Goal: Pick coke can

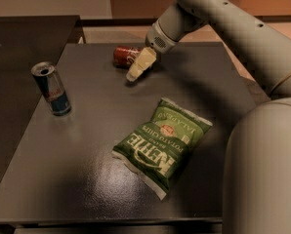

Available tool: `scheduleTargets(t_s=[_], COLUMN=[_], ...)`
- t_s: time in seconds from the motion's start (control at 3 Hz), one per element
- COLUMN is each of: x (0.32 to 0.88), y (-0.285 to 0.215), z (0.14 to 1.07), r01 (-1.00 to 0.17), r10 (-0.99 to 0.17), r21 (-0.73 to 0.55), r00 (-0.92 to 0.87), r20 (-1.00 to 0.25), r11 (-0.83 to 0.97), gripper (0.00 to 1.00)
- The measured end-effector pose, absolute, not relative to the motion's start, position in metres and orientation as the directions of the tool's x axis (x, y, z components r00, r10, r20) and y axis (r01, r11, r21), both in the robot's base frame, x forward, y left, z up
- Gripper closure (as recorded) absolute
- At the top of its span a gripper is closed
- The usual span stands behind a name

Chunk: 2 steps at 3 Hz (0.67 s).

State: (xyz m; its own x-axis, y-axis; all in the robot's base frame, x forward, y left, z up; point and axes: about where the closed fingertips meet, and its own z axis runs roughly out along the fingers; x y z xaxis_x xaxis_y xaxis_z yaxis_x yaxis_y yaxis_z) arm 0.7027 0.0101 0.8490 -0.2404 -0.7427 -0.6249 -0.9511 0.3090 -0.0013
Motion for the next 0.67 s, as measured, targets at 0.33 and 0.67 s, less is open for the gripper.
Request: scheduleTargets(t_s=[0.33,0.67], x=[0.7134,0.7209], y=[0.0084,0.0042], z=[0.8420,0.8440], r01=[-0.946,-0.942], r10=[-0.739,-0.730], r21=[0.014,0.015], r00=[-0.261,-0.269], r20=[-0.621,-0.628], r11=[0.323,0.334], gripper=[0.18,0.41])
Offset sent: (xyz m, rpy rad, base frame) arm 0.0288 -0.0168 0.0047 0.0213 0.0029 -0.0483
